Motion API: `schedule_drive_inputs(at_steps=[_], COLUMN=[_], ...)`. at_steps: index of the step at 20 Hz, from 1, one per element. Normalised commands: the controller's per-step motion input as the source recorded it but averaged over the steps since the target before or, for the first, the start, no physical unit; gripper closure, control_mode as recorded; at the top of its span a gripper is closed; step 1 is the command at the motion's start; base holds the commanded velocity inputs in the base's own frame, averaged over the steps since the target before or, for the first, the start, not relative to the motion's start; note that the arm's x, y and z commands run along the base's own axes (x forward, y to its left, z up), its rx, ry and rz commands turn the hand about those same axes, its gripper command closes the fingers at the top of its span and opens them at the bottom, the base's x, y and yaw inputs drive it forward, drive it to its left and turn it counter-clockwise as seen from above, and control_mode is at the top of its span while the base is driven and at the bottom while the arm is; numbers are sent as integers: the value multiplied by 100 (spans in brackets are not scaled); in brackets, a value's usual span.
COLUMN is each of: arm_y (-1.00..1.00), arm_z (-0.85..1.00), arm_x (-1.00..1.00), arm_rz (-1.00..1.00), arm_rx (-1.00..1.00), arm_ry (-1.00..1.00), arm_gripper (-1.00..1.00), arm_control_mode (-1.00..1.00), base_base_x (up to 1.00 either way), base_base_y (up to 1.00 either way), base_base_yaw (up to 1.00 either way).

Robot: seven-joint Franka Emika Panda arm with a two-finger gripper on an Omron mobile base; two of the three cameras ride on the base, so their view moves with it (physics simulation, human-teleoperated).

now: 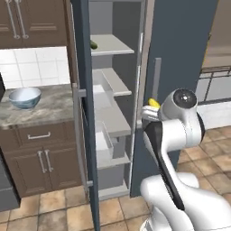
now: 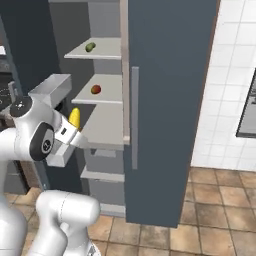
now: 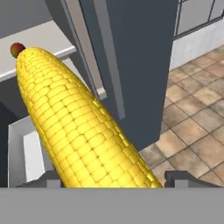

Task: Take the corn, cucumber, and mango from the freezer and place them in the bowl on the counter.

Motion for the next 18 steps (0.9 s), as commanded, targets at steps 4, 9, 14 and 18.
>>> schedule_drive_inputs(at_steps=[4,9,14,18], arm_y=[0,0,0,0], arm_z=[0,0,0,0], arm_x=[0,0,0,0], arm_rz=[0,0,0,0], arm_rx=[0,0,0,0], arm_ry=[0,0,0,0], arm_gripper=[100,100,100,100], arm_control_mode=[100,100,100,100], base_base_x=[-93,-13,0,-1], base_base_y=[100,100,100,100], base_base_yaw=[20,29,35,51])
